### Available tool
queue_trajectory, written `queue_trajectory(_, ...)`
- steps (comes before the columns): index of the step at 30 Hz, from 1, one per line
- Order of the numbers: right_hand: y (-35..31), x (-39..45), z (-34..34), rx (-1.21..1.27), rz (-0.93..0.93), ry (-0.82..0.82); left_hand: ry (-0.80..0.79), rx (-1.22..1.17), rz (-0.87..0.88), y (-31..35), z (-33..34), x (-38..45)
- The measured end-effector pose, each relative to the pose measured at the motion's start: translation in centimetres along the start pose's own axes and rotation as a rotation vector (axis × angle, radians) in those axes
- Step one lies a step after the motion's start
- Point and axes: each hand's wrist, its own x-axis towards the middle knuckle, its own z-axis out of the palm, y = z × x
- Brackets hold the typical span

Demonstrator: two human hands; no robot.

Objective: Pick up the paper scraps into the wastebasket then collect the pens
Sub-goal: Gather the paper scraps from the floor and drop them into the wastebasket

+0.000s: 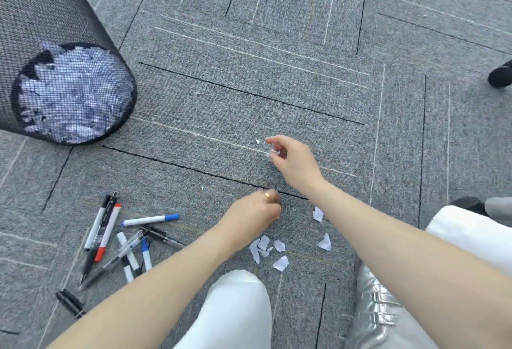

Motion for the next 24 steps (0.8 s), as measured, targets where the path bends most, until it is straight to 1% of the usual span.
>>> queue_trajectory(1,-0.3,0.4,0.5,-0.02,-0.009,0.002,-0.05,0.068,0.068,0.1,0.1,0.0)
queue_trajectory(3,-0.6,1.3,1.4,-0.08,-0.011,0.016,-0.077,0.128,0.18,0.0,0.0,0.0)
queue_trajectory(4,-0.7,1.7,1.7,-0.12,-0.009,0.023,-0.084,0.152,0.212,0.0,-0.1,0.1)
queue_trajectory(6,-0.8,2.4,2.2,-0.187,-0.005,0.035,-0.092,0.18,0.214,0.3,-0.1,0.2)
queue_trajectory(7,-0.9,2.6,2.3,-0.21,-0.004,0.042,-0.083,0.171,0.174,0.5,0.1,0.4)
queue_trajectory(9,-1.2,3.0,2.3,-0.264,-0.011,0.029,-0.085,0.116,0.019,0.5,0.5,0.8)
queue_trajectory(11,-1.5,3.2,2.1,-0.332,-0.028,-0.013,-0.046,-0.049,-0.12,0.6,0.8,1.1)
queue_trajectory(14,-2.1,3.7,1.6,-0.387,-0.034,-0.089,0.026,-0.276,-0.278,0.3,-0.1,0.7)
queue_trajectory(15,-2.4,4.1,1.4,-0.393,-0.012,-0.127,0.069,-0.341,-0.354,0.2,-0.9,0.2)
queue_trajectory(16,-2.8,4.3,1.0,-0.377,0.027,-0.17,0.146,-0.428,-0.444,0.1,-1.9,-0.4)
queue_trajectory(17,-3.2,4.5,0.4,-0.31,0.081,-0.21,0.237,-0.53,-0.538,-0.1,-3.2,-1.2)
queue_trajectory(19,-4.8,4.8,-1.4,-0.052,0.214,-0.315,0.439,-0.735,-0.659,-0.7,-6.5,-2.9)
queue_trajectory(20,-6.1,4.8,-2.6,0.1,0.268,-0.373,0.544,-0.809,-0.674,-0.8,-8.5,-3.7)
queue_trajectory(21,-7.9,5.0,-3.7,0.223,0.267,-0.416,0.662,-0.868,-0.664,-0.7,-10.9,-4.5)
queue_trajectory(22,-10.2,5.2,-4.7,0.341,0.229,-0.436,0.769,-0.924,-0.631,-0.3,-13.6,-5.2)
queue_trajectory(24,-15.8,5.6,-6.4,0.617,0.107,-0.432,0.926,-1.002,-0.524,0.9,-19.2,-6.2)
